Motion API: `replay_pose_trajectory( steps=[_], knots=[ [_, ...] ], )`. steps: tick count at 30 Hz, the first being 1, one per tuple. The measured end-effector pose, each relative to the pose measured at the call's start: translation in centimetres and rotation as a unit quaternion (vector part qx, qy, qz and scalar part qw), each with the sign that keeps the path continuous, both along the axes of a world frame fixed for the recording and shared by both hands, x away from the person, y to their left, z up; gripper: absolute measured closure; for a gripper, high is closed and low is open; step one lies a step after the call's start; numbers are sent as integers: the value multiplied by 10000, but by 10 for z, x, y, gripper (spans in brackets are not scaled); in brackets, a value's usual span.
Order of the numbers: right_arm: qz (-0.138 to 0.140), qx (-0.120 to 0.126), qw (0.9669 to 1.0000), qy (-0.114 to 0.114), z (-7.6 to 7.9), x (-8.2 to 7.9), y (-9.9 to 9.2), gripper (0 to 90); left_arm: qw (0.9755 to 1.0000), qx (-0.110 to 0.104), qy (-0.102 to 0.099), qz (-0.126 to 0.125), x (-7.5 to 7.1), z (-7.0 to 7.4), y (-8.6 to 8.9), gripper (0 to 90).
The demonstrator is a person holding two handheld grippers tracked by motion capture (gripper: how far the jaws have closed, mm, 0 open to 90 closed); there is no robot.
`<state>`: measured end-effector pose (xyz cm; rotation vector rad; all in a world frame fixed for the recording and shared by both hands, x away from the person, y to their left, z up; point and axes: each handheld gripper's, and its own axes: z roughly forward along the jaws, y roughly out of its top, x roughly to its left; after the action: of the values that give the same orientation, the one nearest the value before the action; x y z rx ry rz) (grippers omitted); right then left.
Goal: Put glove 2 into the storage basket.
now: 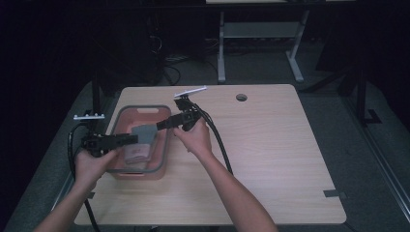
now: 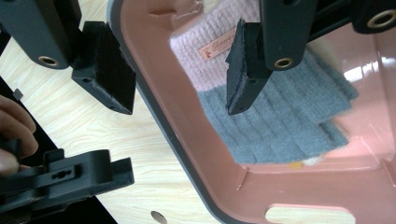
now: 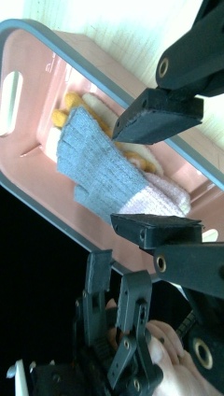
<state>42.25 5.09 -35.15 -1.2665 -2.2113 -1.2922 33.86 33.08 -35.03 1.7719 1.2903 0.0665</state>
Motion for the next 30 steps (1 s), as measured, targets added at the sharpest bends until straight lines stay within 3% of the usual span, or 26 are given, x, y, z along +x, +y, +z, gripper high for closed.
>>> replay_pose_trajectory(
  steps=[14, 30],
  knots=[
    [-56, 194, 9998, -35, 7, 0, -19, 504, 9998, -169, -40, -51, 2, 3, -8, 405],
    [-207, 342, 9992, 47, 2, 0, -52, 489, 9996, -57, -115, -259, 7, 6, -30, 379]
  ],
)
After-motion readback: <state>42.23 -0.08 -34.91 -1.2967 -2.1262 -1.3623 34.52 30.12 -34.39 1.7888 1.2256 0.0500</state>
